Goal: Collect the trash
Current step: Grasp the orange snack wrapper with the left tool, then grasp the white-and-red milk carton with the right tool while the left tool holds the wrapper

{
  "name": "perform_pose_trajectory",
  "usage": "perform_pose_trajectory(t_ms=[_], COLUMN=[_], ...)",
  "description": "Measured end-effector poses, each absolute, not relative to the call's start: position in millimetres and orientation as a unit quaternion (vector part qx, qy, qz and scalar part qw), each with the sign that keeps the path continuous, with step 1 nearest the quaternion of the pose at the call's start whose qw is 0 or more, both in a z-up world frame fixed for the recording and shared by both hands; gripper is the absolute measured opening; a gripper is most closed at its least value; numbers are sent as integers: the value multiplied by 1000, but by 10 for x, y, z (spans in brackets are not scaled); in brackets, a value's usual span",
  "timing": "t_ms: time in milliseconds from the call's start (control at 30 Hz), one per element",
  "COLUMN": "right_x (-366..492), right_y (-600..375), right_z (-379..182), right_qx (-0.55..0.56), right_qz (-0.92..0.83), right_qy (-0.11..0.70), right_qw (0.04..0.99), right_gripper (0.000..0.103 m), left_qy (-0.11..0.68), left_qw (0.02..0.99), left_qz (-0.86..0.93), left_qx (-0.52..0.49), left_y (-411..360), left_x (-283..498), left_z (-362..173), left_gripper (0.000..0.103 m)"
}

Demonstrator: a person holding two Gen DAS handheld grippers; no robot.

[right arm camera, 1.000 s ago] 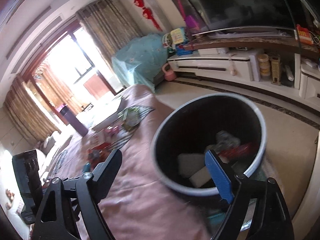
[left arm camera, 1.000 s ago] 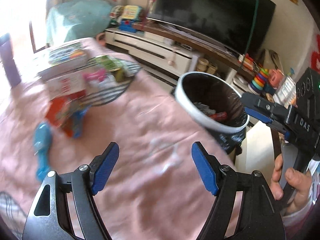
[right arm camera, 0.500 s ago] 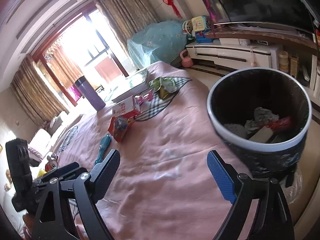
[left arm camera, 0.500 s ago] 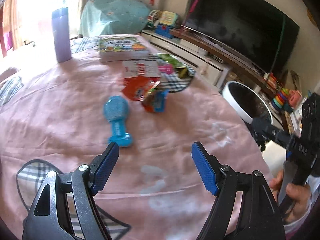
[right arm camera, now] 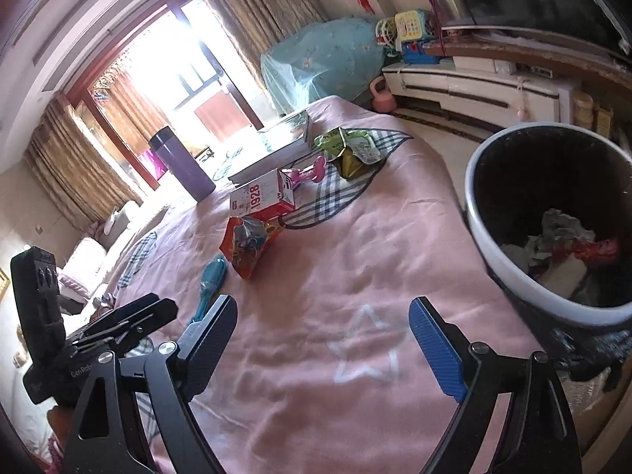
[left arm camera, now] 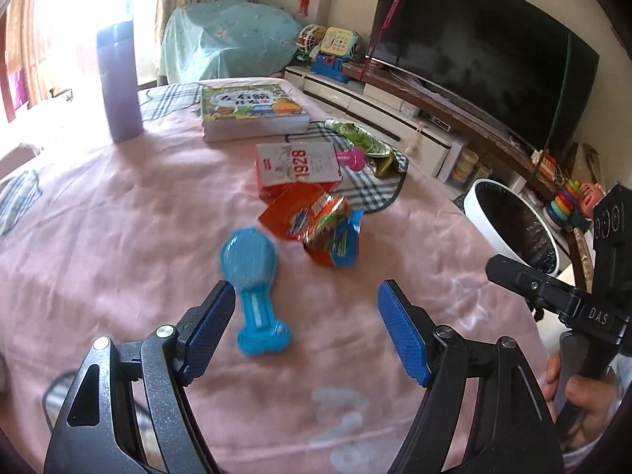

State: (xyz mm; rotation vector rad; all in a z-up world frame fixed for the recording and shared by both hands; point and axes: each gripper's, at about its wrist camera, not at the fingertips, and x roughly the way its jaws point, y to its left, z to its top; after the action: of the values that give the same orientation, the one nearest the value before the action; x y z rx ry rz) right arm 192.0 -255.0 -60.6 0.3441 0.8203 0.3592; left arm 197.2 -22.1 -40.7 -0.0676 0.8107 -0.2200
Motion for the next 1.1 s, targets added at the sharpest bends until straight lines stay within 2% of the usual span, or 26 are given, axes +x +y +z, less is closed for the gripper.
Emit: perform_pose_trajectory(t_ms=[67, 233, 367, 400, 467, 500, 633, 933, 1100], right_x=[2000, 2245, 2404, 2432, 2505, 2534, 2662, 2918, 3043], right_y=[-2524, -2484, -2508, -2508, -2495, -2486, -2385, -1788, -1334], right_z=[-596, -562, -536, -535, -553, -554, -608, -652, -668], right_qx=[164, 165, 171, 172, 175, 175, 171, 144, 101], right_qz=[176, 176, 170, 170, 170, 171, 178, 205, 195], right_qy=[393, 394, 388, 388, 390, 391, 400, 414, 419], right_qw=[888, 887, 889, 889, 888, 887, 883, 875, 881], right_gripper=[90, 90, 90, 90, 90, 90, 89, 90, 94], left_qy=[393, 413, 425, 428, 436, 443, 434, 411, 410], left_qw=[912, 903, 896, 895, 890, 886, 889, 896, 894], left_qz=[-111, -120, -127, -129, -134, -137, -145, -128, -114], left_qx=[-27, -8, -7, -4, -1, 0, -20, -113, -138], left_y=[-274, -416, -494, -520, -567, -580, -457, 333, 683], left_x=[2071, 2416, 2641, 2693, 2782, 2820, 2765, 2309, 2212], left_z=[-407, -528, -628, -652, -714, -749, -727, -603, -663], left_gripper=[75, 61, 55, 50, 30, 13, 6, 5, 5])
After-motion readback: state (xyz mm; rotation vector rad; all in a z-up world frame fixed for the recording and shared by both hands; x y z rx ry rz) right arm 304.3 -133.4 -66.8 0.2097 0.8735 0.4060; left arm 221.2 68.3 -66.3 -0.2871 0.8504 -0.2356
